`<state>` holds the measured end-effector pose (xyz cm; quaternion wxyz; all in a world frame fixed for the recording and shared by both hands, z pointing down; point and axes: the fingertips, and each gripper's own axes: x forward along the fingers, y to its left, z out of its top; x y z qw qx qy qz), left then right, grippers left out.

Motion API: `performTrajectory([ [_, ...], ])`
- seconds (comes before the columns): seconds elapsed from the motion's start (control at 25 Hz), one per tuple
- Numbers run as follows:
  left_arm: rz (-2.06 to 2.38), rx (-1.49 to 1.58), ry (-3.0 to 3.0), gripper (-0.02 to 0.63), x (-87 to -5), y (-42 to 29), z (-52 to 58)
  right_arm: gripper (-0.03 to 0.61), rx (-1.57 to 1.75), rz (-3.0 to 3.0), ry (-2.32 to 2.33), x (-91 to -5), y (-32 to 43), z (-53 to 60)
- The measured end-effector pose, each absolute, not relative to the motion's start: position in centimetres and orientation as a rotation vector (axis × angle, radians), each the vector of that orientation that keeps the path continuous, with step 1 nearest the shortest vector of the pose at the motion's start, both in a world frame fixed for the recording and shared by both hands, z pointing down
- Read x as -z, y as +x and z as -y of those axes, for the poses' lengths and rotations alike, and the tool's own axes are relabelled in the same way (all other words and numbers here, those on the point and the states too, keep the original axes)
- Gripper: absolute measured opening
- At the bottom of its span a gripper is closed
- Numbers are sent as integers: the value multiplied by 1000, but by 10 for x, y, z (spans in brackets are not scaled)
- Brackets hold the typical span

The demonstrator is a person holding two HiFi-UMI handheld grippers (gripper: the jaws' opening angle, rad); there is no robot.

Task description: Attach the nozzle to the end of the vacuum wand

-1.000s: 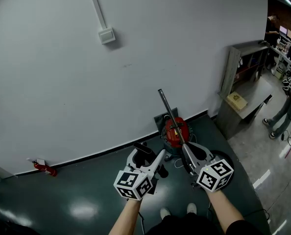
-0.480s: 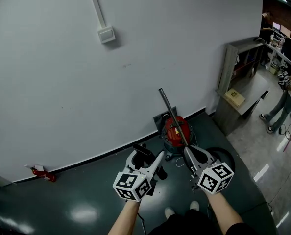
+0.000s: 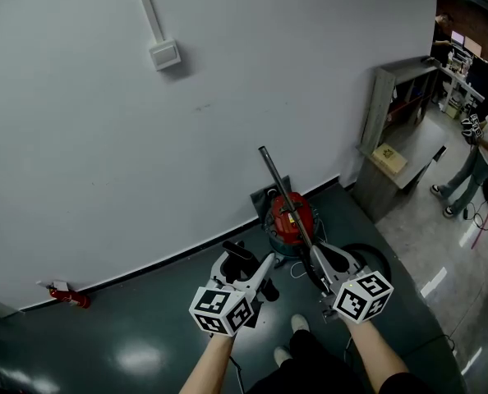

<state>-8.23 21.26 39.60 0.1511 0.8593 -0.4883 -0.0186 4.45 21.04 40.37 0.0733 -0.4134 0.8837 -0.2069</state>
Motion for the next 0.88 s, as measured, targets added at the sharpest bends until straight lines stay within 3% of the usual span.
performTrajectory([
  [0.88,1435,-14,2409,327,-414,-57,-85,18,740,-2649,-1178,-429,67,-74],
])
